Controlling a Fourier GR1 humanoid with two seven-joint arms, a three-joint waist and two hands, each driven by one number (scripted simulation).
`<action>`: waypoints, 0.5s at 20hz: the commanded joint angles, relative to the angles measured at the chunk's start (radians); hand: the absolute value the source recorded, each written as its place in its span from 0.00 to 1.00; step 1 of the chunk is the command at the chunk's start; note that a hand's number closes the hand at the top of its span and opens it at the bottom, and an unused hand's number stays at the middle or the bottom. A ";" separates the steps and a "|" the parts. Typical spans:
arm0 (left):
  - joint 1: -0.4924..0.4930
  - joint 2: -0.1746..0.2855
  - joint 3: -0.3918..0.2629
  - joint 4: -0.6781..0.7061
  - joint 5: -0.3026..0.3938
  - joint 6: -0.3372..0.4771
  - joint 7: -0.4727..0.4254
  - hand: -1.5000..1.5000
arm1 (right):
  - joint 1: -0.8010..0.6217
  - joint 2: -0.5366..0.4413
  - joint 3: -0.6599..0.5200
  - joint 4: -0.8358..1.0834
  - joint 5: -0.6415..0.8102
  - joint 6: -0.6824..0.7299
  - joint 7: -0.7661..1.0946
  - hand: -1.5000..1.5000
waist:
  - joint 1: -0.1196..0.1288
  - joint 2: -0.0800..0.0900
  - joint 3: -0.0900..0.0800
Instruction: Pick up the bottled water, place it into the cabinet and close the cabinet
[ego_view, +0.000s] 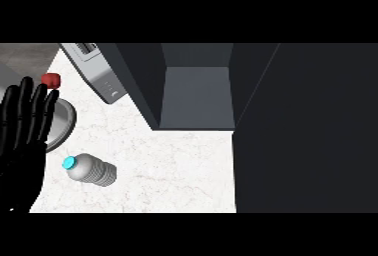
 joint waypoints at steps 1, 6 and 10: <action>0.023 0.042 0.043 0.018 0.150 -0.123 -0.048 0.00 | 0.042 0.017 0.010 0.006 -0.009 0.012 -0.043 0.00 | -0.004 -0.003 -0.006; 0.015 0.154 0.027 0.077 0.517 -0.472 -0.089 0.00 | 0.019 0.047 0.079 -0.065 -0.054 0.035 -0.037 0.00 | -0.013 -0.005 -0.012; 0.125 0.287 0.055 0.177 0.719 -0.617 0.061 0.00 | 0.131 0.056 0.123 -0.077 -0.154 0.069 0.145 0.00 | -0.010 -0.005 -0.009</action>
